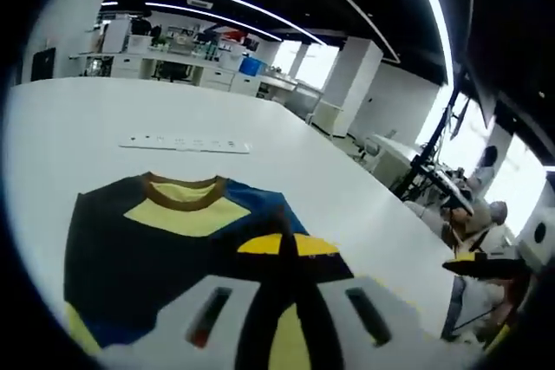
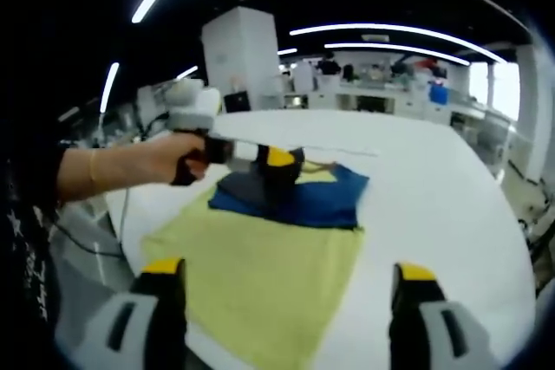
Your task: Fold the garment on the visible template until the final outline fits inside the template.
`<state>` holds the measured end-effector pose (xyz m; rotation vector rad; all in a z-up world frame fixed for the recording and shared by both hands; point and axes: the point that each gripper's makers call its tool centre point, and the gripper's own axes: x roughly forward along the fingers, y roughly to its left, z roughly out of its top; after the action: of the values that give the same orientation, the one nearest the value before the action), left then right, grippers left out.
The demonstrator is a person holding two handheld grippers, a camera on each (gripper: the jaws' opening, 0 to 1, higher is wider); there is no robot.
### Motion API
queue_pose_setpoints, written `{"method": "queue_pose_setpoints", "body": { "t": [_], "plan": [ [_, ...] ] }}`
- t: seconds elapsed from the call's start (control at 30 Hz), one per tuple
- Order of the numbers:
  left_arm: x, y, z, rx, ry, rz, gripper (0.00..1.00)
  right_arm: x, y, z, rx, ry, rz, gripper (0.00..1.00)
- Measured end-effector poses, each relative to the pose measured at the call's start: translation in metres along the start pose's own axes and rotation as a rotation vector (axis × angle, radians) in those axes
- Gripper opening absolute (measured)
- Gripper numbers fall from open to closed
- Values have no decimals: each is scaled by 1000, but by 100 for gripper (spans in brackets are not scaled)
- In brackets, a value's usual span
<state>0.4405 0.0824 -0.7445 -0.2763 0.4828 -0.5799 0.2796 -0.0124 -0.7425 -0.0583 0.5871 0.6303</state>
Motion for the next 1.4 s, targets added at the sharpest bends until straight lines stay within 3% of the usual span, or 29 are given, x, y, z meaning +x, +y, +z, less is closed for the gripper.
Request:
{"method": "queue_pose_setpoints", "body": {
  "t": [0.17, 0.43, 0.63, 0.93, 1.07, 1.4],
  "plan": [
    [12, -18, -6, -9, 21, -35, 0, -2, -6, -1, 6, -1, -11, 99],
    [30, -18, -25, 15, 99, -42, 0, -1, -10, -4, 18, 1, -15, 99],
    [34, -34, -33, 27, 114, -102, 9, 0, -8, -9, 24, 10, -6, 99],
    [24, -38, -26, 93, 85, -144, 48, 3, -1, -8, 16, 28, 42, 99],
    [9, -36, -20, 124, 67, -150, 67, 6, 3, -7, 7, 35, 69, 99],
    [-43, -9, -14, 233, 73, -113, 90, 11, 16, -12, -43, 92, 162, 99]
  ]
}}
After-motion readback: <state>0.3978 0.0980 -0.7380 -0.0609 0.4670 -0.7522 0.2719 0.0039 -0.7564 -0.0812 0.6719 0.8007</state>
